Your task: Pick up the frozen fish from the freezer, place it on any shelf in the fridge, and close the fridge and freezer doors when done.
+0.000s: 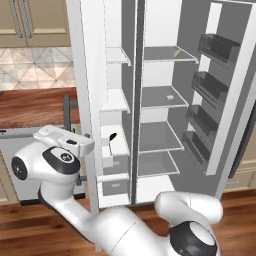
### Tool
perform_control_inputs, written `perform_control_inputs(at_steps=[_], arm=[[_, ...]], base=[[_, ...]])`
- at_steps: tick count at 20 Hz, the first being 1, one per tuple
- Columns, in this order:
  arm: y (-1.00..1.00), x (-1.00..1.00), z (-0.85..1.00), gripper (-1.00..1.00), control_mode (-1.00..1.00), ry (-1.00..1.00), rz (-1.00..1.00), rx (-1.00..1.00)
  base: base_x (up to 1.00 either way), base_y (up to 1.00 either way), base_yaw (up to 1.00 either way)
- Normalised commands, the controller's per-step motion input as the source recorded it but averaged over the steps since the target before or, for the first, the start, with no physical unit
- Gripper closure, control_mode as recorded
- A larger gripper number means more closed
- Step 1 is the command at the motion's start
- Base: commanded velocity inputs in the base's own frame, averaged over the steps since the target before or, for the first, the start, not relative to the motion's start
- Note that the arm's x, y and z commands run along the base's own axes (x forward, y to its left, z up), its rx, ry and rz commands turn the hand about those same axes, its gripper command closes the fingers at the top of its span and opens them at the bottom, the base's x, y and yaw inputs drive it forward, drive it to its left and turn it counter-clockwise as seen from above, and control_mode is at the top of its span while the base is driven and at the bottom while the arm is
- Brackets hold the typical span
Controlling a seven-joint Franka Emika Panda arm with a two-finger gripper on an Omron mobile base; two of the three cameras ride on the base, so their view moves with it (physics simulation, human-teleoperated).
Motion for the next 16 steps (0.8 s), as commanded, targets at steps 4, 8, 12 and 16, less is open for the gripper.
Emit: perform_control_inputs(at_steps=[4, 8, 12, 16], arm=[[0.26, 0.56, -0.22, -1.0, -1.0, 0.0, -0.12, 0.0], [0.3, 0.54, -0.18, -1.0, -1.0, 0.0, -0.15, 0.0], [0.06, 0.53, -0.09, -1.0, -1.0, 0.0, -0.12, 0.0], [0.0, 0.46, 0.0, -1.0, -1.0, 0.0, -0.1, -0.02]], base=[[0.0, 0.0, 0.0], [0.0, 0.0, 0.0], [0.0, 0.0, 0.0], [0.0, 0.0, 0.0]])
